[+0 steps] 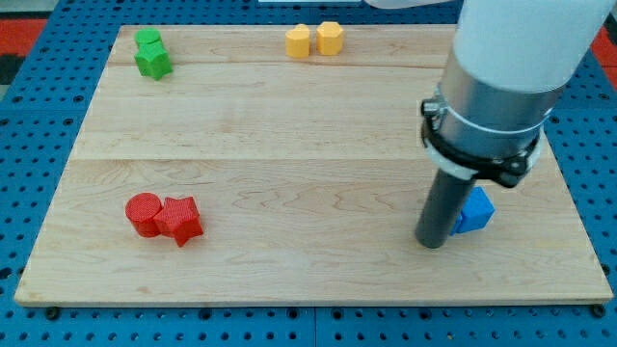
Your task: Place red star diagonally top left to red circle
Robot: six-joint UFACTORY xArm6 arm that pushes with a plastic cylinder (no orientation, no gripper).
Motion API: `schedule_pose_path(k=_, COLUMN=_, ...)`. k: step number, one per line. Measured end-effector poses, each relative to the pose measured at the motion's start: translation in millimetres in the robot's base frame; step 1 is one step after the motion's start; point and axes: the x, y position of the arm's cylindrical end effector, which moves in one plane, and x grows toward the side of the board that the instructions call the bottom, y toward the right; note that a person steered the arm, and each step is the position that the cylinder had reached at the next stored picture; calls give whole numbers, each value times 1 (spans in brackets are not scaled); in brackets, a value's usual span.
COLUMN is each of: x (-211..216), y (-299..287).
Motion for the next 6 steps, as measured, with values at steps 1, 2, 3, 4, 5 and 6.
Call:
schedule_pose_path(k=1, x=24, y=-132)
schedule_pose_path(k=2, x=28, y=-231)
schedule_pose_path(k=3, x=27, y=-264)
schedule_pose_path(k=4, x=8, y=-273)
schedule_pose_path(k=5, x=-24, y=-253)
schedule_pose_path(k=6, x=-65, y=-211)
